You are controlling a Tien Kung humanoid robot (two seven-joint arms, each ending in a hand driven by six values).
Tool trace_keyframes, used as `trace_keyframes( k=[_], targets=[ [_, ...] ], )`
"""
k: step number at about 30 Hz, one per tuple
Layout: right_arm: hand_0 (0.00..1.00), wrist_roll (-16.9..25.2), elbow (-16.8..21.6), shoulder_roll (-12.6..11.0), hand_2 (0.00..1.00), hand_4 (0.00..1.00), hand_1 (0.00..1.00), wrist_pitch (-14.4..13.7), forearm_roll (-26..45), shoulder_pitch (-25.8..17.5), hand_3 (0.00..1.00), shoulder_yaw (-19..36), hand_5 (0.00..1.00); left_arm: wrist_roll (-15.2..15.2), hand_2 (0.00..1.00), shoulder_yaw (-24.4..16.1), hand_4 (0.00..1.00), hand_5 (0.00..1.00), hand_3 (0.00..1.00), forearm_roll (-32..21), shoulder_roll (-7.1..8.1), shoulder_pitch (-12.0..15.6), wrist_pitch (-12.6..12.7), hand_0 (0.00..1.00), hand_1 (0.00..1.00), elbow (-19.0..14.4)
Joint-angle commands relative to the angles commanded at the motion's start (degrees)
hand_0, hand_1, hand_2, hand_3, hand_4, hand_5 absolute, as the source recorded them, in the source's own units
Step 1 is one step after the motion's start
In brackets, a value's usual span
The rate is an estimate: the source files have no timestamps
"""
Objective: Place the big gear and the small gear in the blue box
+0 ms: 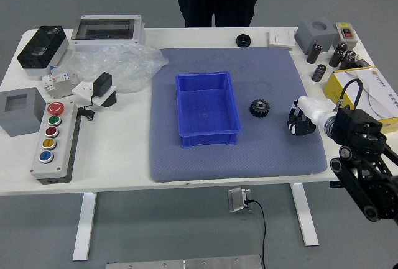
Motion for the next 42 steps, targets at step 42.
trace_keyframes(
  k=[42],
  targets=[
    [0.634,0.2,-0.8,14.6,0.457,0.448,0.446,-0.6,0.0,15.5,0.48,-12.0,0.022,0.4,0.736,1.3,0.552,0.242,0.674,-0.5,-0.02,-0.7,-0.5,0.779,0.745,0.0]
  ],
)
